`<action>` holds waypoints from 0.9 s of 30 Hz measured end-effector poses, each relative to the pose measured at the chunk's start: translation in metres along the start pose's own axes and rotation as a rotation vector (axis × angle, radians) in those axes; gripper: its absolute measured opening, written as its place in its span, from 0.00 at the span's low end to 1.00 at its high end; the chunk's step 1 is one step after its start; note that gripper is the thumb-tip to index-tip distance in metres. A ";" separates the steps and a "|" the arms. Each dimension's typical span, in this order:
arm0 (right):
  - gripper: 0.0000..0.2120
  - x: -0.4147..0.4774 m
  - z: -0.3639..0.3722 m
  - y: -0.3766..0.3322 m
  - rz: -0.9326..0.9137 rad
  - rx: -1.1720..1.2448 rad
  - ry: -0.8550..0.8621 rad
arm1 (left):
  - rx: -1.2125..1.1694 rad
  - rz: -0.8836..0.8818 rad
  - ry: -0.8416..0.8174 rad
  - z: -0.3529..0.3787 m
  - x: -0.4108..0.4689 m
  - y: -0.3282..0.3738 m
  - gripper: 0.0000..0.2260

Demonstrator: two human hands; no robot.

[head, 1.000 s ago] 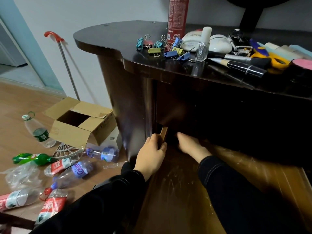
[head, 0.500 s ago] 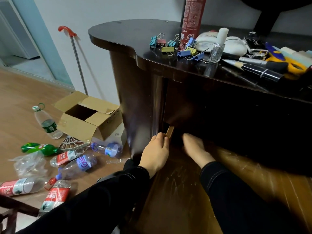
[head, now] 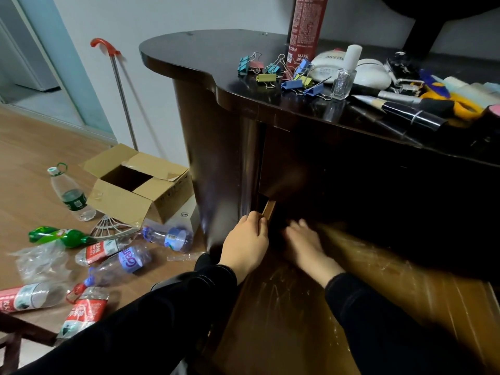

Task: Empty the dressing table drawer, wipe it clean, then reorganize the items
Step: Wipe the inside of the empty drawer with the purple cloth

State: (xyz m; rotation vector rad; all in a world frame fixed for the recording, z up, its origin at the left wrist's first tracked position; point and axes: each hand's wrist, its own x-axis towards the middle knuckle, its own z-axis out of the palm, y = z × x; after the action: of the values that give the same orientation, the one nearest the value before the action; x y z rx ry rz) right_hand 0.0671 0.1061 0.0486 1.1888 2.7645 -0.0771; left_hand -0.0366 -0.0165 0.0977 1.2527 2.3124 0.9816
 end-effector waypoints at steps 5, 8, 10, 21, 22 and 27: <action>0.30 -0.019 0.013 0.021 -0.160 -0.007 0.017 | 0.006 0.008 0.001 0.001 0.001 -0.001 0.12; 0.21 0.007 -0.005 0.034 -0.046 0.040 0.024 | 0.053 0.017 0.020 -0.001 0.000 0.003 0.12; 0.15 0.017 -0.014 0.030 0.013 0.080 0.028 | 0.076 0.023 0.023 -0.002 -0.002 0.006 0.13; 0.29 -0.041 0.001 0.010 -0.192 -0.007 -0.002 | 0.061 0.032 0.022 -0.004 -0.003 0.006 0.11; 0.30 -0.033 -0.006 0.009 -0.111 -0.007 -0.002 | 0.061 0.031 0.018 -0.004 -0.003 0.006 0.11; 0.24 -0.008 -0.016 -0.012 0.066 0.079 -0.021 | 0.040 0.005 0.007 -0.006 -0.005 0.005 0.10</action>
State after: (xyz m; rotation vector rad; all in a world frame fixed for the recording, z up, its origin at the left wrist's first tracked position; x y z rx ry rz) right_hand 0.0621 0.0942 0.0656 1.2893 2.7249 -0.1921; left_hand -0.0349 -0.0211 0.1052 1.2725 2.3463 0.9478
